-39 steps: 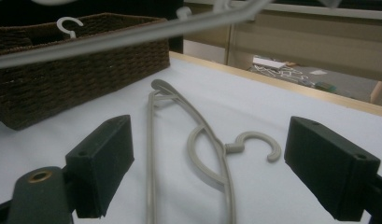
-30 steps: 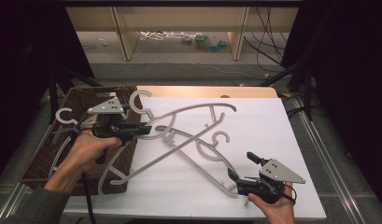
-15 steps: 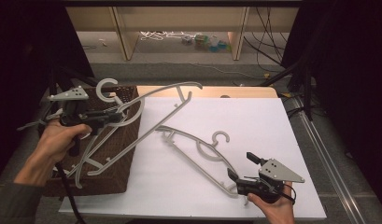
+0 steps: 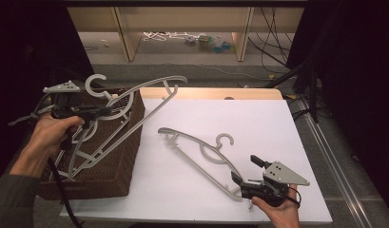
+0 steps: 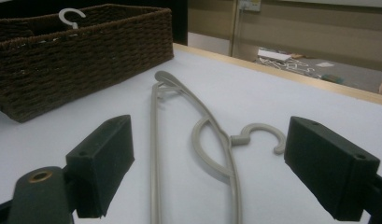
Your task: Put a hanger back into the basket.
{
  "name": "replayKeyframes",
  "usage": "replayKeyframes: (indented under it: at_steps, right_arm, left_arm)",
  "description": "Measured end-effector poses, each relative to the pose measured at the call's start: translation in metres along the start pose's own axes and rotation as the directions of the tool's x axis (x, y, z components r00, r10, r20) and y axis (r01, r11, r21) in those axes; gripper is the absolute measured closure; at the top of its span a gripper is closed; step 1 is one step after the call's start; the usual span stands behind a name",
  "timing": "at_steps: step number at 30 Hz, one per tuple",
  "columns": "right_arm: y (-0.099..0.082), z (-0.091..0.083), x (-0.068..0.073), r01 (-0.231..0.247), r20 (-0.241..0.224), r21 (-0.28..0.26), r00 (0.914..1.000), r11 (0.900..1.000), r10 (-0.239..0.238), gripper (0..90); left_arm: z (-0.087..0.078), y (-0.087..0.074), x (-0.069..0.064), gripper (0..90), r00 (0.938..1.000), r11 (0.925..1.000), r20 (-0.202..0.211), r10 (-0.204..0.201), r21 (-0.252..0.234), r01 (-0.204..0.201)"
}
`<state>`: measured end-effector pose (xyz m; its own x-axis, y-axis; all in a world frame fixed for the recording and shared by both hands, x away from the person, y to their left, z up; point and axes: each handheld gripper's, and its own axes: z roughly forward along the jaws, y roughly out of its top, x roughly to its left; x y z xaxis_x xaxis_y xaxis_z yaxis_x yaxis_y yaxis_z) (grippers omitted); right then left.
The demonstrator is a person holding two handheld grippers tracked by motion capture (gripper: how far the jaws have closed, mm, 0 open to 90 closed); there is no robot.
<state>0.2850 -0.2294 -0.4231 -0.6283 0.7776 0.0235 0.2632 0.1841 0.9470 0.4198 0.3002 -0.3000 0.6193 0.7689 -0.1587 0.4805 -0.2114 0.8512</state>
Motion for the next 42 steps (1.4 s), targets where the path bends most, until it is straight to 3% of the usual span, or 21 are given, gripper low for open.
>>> replayKeyframes:
  at_steps: [5,10,14,15,22,27,31,37,42]
  right_arm:
    - [0.0,0.0,0.0,0.003,-0.002,-0.003,1.0,1.0,-0.003,16.7]
    - [0.0,0.0,0.0,0.0,0.003,-0.002,1.0,1.0,0.0,16.7]
    - [0.0,0.001,0.0,0.002,0.004,-0.009,1.0,1.0,-0.002,16.8]
    - [0.0,0.0,0.0,0.002,0.003,-0.002,1.0,1.0,-0.002,16.7]
    - [0.0,0.001,0.0,0.005,-0.004,0.002,1.0,1.0,-0.004,16.8]
    - [0.0,0.002,0.0,0.004,-0.005,0.004,1.0,1.0,-0.004,16.7]
    - [-0.001,0.002,0.0,0.004,-0.006,0.004,1.0,1.0,-0.004,16.7]
    - [-0.001,0.002,0.0,0.004,-0.008,0.004,1.0,1.0,-0.004,16.7]
    - [-0.001,0.002,0.001,0.0,-0.009,0.003,1.0,1.0,0.0,16.7]
  left_arm:
    - [-0.003,0.0,0.013,81.9,0.9987,0.9999,-0.05,-0.011,0.009,0.012]
    - [-0.007,-0.003,0.026,81.9,0.9972,0.999,-0.06,-0.044,0.003,0.045]
    - [-0.011,-0.007,0.035,81.9,0.9941,0.9987,-0.098,-0.047,0.016,0.049]
    - [-0.013,-0.008,0.038,81.9,0.9915,0.9986,-0.121,-0.047,0.016,0.05]
    - [-0.03,-0.017,0.056,81.9,0.9831,0.9977,-0.171,-0.066,0.007,0.068]
    - [-0.035,-0.027,0.071,81.9,0.9696,0.9982,-0.24,-0.049,0.022,0.056]
    - [-0.034,-0.034,0.078,81.9,0.966,0.9982,-0.253,-0.052,0.016,0.058]
    - [-0.03,-0.048,0.09,81.9,0.954,0.998,-0.297,-0.039,0.036,0.052]
    - [-0.029,-0.055,0.093,81.9,0.9532,0.9986,-0.299,-0.042,0.018,0.05]
